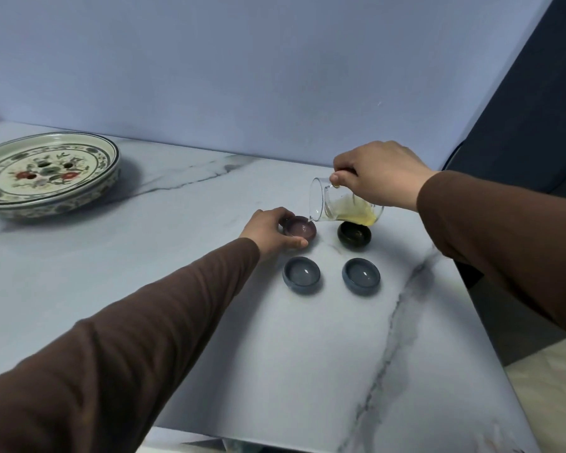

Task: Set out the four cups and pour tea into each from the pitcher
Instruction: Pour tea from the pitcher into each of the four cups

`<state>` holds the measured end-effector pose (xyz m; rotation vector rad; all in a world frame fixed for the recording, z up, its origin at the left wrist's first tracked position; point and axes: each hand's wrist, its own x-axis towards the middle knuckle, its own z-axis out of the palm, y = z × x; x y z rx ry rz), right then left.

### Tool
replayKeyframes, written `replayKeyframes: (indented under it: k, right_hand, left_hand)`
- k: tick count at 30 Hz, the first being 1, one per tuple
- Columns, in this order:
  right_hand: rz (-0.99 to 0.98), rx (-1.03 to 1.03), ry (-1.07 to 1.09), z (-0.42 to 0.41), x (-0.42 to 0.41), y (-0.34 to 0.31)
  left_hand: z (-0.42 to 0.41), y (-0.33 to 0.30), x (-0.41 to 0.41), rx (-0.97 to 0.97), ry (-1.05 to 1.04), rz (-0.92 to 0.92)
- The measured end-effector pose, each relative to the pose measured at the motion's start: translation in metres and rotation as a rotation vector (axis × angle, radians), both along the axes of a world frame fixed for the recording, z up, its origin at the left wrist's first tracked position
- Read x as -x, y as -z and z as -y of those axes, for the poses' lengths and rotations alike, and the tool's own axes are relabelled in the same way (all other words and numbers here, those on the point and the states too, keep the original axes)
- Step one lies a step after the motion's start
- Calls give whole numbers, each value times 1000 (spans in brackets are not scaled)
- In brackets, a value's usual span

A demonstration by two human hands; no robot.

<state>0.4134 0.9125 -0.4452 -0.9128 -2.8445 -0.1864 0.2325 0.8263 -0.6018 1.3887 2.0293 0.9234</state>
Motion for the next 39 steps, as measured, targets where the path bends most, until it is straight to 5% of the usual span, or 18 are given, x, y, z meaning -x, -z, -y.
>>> replayKeyframes:
  k: [30,39]
  right_hand:
    - [16,-80,-42,3,8,-15]
    - [-126,117,116,-5,-16,3]
  left_hand:
    - [0,1,0,15,-11,6]
    - [1,2,-5,-3,-28,22]
